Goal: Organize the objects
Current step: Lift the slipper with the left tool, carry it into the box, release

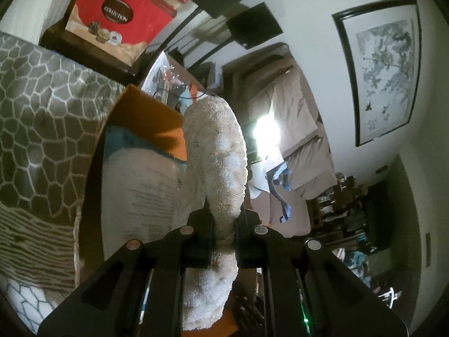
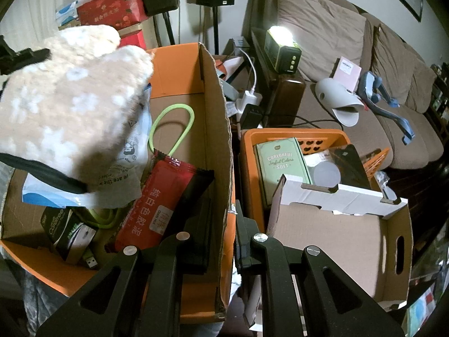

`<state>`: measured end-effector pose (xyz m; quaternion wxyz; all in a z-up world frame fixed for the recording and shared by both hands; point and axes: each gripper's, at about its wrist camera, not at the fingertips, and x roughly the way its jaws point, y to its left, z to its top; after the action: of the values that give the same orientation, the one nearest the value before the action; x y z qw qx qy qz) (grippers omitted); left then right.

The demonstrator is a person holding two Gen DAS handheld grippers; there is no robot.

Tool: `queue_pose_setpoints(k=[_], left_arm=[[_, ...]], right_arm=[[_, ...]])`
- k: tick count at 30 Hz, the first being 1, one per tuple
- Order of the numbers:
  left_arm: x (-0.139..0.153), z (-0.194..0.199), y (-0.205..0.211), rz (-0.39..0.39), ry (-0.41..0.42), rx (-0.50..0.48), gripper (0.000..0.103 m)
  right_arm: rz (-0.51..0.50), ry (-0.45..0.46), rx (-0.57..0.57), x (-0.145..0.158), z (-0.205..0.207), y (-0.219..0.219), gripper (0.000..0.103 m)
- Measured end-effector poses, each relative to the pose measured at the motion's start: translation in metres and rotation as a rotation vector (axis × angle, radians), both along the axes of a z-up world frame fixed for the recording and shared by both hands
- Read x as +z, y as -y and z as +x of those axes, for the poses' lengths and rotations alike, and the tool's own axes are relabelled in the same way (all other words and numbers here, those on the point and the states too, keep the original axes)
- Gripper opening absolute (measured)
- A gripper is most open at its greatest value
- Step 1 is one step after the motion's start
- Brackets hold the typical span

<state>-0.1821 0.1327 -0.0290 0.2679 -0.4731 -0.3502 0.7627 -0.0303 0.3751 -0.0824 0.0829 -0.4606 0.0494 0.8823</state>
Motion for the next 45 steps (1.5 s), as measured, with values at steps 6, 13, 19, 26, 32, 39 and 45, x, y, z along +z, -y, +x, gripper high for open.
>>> queue_pose_setpoints(k=[6,13,19,26,32,39,45], left_arm=[[-0.014,0.0,-0.008,-0.029,0.01,0.008,0.01],[-0.026,0.003,-0.02,-0.173,0.025,-0.028,0.012],[-0.021,0.007,-0.032,-0.319,0.004,-0.111,0.035],[-0.002,0.02,-0.03,-0.351,-0.04,-0.151,0.071],[0.022,0.032,-0.021,-0.44,-0.119,-0.145,0.082],[0.039,0.05,0.005,-0.554,-0.213,-0.109,0.09],[0.044,0.073,0.028,-0.654,-0.296,-0.061,0.1]], right_arm=[[0.0,0.0,0.0,0.0,0.0,0.0,0.012],[0.001,0.001,-0.001,0.0,0.0,0.0,0.012],[0.001,0.001,0.0,0.0,0.0,0.0,0.012],[0.0,0.001,0.0,0.0,0.0,0.0,0.012],[0.0,0.0,0.0,0.0,0.0,0.0,0.012],[-0.002,-0.006,0.0,0.0,0.002,0.0,0.012],[0.001,-0.018,-0.01,0.003,0.007,-0.002,0.012]])
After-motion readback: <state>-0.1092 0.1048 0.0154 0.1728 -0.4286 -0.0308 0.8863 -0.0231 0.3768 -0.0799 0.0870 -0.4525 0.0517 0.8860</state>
